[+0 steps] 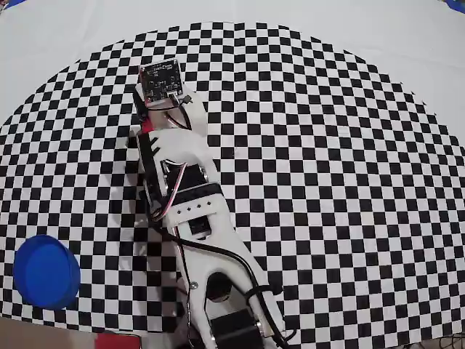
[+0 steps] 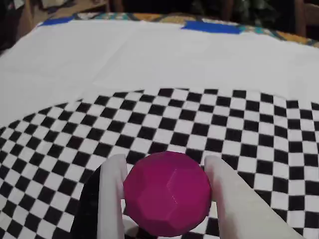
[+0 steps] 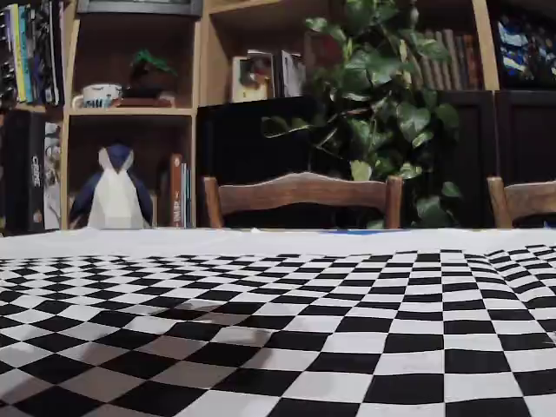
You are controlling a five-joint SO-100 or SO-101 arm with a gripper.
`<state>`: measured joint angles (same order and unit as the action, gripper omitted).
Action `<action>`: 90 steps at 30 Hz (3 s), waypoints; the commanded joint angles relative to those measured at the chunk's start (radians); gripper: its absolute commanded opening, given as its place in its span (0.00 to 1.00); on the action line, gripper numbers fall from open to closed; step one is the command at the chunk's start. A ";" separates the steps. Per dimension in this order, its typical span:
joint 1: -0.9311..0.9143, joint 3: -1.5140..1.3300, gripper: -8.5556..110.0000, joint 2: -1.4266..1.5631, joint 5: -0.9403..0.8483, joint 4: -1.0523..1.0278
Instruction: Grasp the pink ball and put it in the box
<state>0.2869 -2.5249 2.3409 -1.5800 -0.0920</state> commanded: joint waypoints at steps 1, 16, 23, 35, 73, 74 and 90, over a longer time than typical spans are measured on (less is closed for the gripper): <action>0.054 0.002 0.07 0.037 0.005 0.003; 0.265 -0.008 0.07 0.031 0.005 0.003; 0.351 -0.025 0.07 0.038 0.005 0.003; 0.488 -0.028 0.07 0.032 0.005 0.003; 0.864 -0.032 0.07 0.040 0.005 0.005; 0.874 -0.031 0.07 0.040 0.005 0.005; 0.976 -0.058 0.07 0.035 0.006 0.012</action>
<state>1.2487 -2.5848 2.3409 -1.5800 -0.0920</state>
